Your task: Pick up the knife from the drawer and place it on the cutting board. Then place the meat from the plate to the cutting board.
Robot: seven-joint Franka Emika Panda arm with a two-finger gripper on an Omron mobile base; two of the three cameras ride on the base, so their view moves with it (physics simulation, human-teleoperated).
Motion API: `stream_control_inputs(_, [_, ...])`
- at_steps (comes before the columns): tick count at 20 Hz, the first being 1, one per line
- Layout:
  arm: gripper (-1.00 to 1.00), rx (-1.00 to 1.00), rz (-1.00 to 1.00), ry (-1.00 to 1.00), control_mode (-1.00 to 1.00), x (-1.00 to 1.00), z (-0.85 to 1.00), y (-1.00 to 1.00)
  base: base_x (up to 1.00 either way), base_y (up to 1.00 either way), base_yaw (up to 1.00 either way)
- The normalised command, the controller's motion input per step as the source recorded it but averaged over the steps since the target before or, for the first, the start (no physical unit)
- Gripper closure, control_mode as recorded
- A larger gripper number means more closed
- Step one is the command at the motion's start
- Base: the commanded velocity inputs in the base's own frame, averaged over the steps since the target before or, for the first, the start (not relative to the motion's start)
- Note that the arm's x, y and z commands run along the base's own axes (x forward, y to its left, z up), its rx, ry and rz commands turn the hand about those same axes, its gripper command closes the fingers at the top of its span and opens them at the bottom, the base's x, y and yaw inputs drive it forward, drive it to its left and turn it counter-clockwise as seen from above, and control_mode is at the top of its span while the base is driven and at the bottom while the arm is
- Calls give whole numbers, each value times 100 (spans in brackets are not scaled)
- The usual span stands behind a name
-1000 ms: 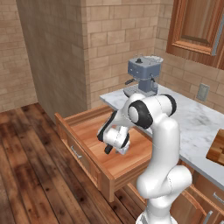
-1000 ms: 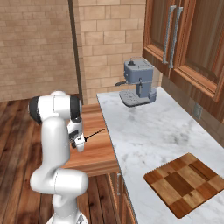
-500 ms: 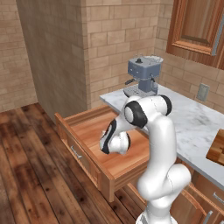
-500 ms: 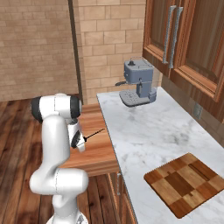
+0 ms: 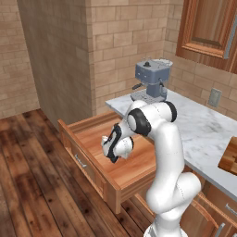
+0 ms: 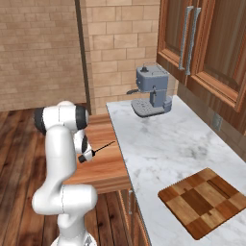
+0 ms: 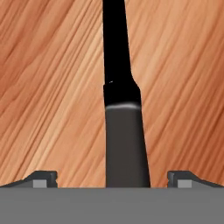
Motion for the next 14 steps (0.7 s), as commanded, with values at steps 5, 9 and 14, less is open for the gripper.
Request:
stream_control_inputs(5, [-100,-1,6,6,-100,10,-10,0,0,0,0])
stream_control_inputs(9, [-100,0,4,5,-100,5,-9,-1,0,0,0])
stream_control_inputs(14, [-100,0,1,0,-100,0,-1,-28,0,0,0])
